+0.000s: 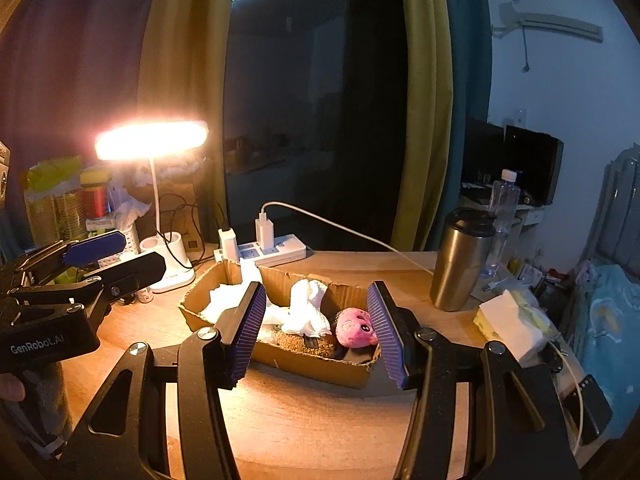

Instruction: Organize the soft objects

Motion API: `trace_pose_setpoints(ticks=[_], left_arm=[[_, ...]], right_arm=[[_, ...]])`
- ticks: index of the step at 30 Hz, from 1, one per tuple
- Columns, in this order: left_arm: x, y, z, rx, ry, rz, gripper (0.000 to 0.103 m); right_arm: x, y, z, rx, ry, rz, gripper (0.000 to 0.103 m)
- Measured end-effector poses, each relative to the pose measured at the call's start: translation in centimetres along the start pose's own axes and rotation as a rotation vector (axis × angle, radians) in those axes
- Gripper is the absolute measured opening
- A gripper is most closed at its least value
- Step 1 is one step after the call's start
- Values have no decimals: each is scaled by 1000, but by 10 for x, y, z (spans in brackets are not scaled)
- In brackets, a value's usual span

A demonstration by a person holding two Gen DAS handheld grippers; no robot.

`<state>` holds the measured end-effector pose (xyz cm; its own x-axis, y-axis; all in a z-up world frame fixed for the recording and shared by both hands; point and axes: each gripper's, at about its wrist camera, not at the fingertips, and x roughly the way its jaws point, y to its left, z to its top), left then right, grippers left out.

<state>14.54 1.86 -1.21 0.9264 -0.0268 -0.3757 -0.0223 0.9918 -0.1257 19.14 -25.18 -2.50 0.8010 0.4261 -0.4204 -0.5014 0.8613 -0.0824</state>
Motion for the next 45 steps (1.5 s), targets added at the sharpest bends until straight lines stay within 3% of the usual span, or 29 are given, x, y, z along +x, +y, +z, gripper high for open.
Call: trace_pose_setpoints(ticks=[18,20,22,26,36,45], left_arm=[[-67,-27,0,31,-74,-36,76],[-76,-32,2,51,-85,-46,77],[-84,-35,5,58,-96,-55,92],[-102,-44,11,81,-113,-78,95],[-137,-48,32,52,-147,-24,96],[-152,-48,40,56,-195,-1,96]], right_arm=[[-82,4,-3,-15,-92,-48,57],[-92,4,-1,-14,-97,-49,63],[-103,5,1,-14,-105,-52,66],[-123,6,7,-1,-125,-64,69],[-164,4,21,19,-178,-113,78],[-166,-1,23,32,-180,-136,79]])
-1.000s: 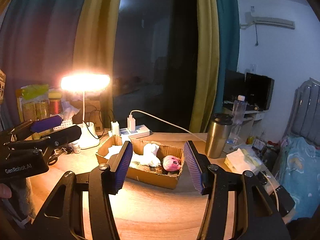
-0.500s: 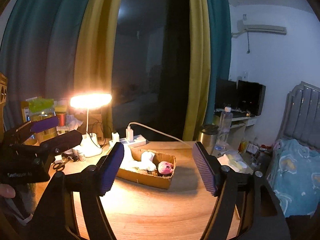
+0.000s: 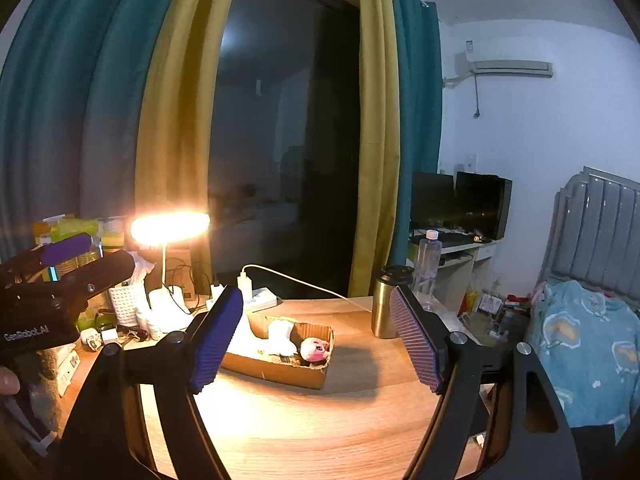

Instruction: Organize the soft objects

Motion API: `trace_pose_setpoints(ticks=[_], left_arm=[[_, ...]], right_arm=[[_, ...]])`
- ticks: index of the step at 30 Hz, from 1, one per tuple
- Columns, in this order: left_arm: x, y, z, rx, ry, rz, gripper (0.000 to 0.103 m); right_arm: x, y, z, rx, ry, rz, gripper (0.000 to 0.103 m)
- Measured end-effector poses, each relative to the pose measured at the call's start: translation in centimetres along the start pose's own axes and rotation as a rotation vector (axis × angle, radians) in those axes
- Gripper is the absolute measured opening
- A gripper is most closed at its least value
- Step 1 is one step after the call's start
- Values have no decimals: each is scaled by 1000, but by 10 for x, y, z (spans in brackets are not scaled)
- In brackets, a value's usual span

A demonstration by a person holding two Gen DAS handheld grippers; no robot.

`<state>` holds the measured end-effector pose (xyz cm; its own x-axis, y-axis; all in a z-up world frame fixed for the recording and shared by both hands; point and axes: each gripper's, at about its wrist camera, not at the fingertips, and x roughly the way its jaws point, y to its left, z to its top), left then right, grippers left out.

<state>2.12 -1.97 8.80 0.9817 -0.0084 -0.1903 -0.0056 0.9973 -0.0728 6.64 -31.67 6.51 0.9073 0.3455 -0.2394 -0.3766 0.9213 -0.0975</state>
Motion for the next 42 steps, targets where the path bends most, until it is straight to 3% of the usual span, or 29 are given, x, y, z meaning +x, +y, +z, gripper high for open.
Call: trace_pose_setpoints(ticks=[42], left_arm=[[2,-9,-4,39,3,2,96]], right_arm=[[3,-3,-3,7,5,-6,79]])
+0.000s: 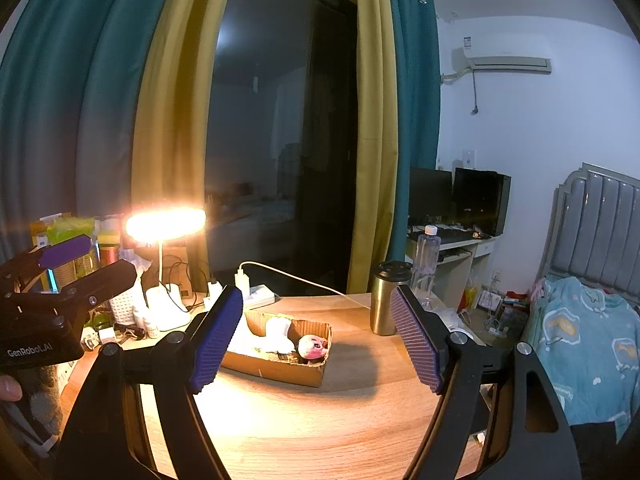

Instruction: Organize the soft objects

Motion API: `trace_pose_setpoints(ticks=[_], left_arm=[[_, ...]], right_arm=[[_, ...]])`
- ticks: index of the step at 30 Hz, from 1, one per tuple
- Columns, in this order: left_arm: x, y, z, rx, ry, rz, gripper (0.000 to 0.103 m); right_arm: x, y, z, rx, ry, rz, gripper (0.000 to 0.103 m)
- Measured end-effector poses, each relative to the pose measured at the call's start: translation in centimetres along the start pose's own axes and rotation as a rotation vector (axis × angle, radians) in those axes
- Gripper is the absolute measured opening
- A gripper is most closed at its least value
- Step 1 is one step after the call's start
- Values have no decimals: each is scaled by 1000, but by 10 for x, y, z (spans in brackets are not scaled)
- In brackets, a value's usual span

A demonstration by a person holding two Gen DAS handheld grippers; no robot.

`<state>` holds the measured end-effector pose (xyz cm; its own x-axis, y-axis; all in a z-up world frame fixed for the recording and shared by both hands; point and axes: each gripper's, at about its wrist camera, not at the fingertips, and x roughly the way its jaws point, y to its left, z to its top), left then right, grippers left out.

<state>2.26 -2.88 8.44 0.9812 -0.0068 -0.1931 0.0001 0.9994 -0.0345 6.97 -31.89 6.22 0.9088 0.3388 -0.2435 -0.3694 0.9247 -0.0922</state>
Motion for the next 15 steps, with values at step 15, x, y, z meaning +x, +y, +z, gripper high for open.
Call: trace_pose_setpoints(ticks=[15], left_arm=[[0,0,0,6,1,-11,96]], right_arm=[[0,0,0,0,1,0,79]])
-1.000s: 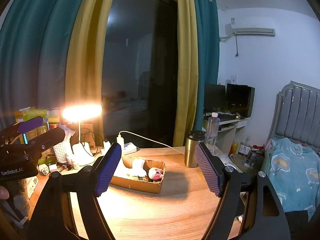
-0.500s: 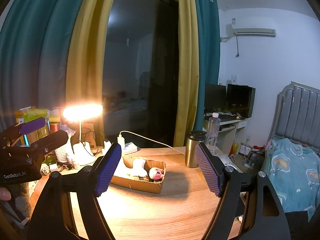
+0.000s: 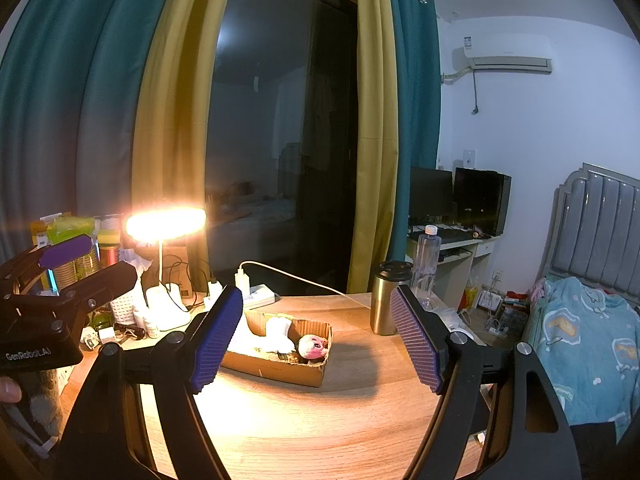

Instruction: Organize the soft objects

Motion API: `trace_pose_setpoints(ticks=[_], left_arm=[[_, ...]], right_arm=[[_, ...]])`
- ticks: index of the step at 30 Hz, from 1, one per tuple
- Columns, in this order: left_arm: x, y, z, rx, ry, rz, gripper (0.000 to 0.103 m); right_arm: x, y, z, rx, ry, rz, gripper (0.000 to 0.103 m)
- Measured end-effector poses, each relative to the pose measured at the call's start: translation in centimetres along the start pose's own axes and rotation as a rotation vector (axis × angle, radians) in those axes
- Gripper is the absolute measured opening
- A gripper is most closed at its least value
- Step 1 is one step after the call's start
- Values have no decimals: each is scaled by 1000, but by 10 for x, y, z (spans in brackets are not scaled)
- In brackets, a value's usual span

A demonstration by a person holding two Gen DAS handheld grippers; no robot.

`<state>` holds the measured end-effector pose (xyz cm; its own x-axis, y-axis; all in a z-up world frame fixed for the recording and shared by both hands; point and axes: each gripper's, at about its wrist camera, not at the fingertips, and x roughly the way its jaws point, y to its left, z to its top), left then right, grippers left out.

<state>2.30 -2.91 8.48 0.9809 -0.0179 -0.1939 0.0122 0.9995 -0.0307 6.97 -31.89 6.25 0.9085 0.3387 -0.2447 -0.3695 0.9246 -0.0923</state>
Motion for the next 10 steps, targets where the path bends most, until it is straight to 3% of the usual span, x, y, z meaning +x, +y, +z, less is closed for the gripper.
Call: trace_pose_setpoints(ticks=[10], left_arm=[[-1,3,0,3,-16,-11,96]], right_arm=[[0,-1,-1,1,2,1,79]])
